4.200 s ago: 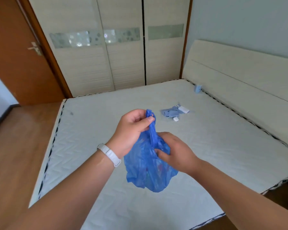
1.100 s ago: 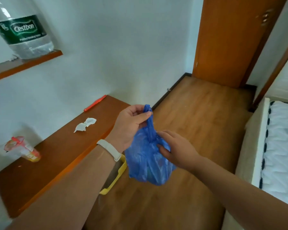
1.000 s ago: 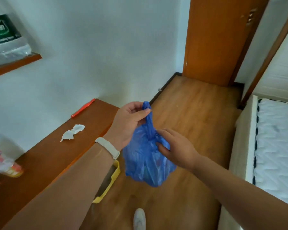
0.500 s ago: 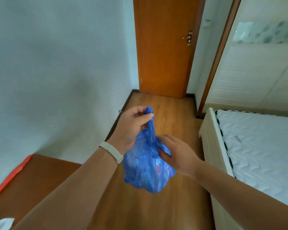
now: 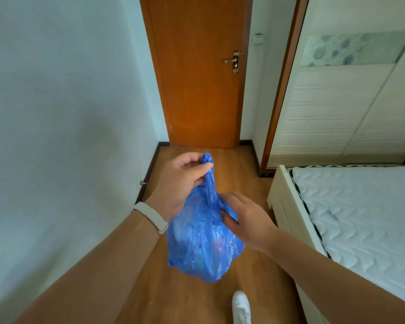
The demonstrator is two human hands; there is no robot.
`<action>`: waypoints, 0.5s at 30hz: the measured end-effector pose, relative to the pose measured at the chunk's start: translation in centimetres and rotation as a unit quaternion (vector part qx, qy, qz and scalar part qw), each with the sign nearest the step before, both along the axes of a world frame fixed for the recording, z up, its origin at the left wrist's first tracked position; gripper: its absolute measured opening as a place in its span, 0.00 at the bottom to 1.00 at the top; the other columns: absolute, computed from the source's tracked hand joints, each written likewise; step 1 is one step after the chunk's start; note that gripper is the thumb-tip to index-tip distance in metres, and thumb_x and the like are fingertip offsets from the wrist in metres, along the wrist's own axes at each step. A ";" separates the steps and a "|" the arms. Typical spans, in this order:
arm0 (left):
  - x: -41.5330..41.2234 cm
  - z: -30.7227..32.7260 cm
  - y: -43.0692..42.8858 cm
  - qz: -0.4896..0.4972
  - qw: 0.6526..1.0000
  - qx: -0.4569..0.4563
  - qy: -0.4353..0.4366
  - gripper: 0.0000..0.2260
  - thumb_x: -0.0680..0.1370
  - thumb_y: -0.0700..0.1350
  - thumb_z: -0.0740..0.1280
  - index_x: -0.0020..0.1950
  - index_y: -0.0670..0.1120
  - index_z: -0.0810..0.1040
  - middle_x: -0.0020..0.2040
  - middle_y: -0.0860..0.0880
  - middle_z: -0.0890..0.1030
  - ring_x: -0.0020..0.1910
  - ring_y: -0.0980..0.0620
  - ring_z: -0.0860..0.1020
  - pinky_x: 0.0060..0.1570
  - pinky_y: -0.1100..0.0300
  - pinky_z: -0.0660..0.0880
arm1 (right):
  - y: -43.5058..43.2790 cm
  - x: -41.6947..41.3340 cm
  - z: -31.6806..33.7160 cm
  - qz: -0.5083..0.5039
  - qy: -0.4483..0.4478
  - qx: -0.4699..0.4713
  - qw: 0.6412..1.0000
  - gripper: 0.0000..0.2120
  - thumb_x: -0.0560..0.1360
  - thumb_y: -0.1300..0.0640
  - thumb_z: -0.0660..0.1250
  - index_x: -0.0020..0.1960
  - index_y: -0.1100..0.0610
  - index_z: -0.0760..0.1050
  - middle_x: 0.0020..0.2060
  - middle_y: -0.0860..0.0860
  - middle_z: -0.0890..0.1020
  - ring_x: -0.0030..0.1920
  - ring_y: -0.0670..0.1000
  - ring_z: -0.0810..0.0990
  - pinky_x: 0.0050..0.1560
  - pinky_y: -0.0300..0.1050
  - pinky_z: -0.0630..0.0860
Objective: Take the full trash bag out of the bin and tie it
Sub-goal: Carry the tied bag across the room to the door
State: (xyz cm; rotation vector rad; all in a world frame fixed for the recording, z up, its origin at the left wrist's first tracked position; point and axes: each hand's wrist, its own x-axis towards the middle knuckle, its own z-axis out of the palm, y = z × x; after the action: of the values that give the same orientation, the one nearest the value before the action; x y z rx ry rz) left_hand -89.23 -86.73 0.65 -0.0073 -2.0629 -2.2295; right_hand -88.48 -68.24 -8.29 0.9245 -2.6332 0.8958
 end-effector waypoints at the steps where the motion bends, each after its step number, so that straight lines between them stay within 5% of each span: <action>1: -2.0 -0.3 0.2 0.001 1.000 -0.003 -0.001 0.07 0.74 0.39 0.71 0.52 0.42 0.82 0.44 0.44 0.84 0.49 0.44 0.82 0.57 0.43 0.77 | 0.1 -2.0 -0.3 -0.002 -0.003 0.000 1.000 0.19 0.78 0.50 0.62 0.68 0.51 0.69 0.58 0.48 0.79 0.53 0.51 0.79 0.51 0.49 0.79; 15: -27.8 0.5 1.2 0.023 0.999 0.035 -0.017 0.06 0.74 0.36 0.70 0.48 0.44 0.83 0.41 0.46 0.84 0.46 0.47 0.82 0.59 0.42 0.76 | 1.0 -29.2 0.8 0.021 -0.019 0.009 1.000 0.18 0.78 0.49 0.62 0.67 0.51 0.71 0.58 0.46 0.78 0.54 0.47 0.78 0.50 0.45 0.78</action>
State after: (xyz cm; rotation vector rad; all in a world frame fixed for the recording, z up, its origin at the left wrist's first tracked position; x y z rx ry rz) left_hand -117.06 -85.55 1.13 0.0838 -1.9808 -2.2884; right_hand -117.64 -67.21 -7.49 0.9803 -2.6668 0.9107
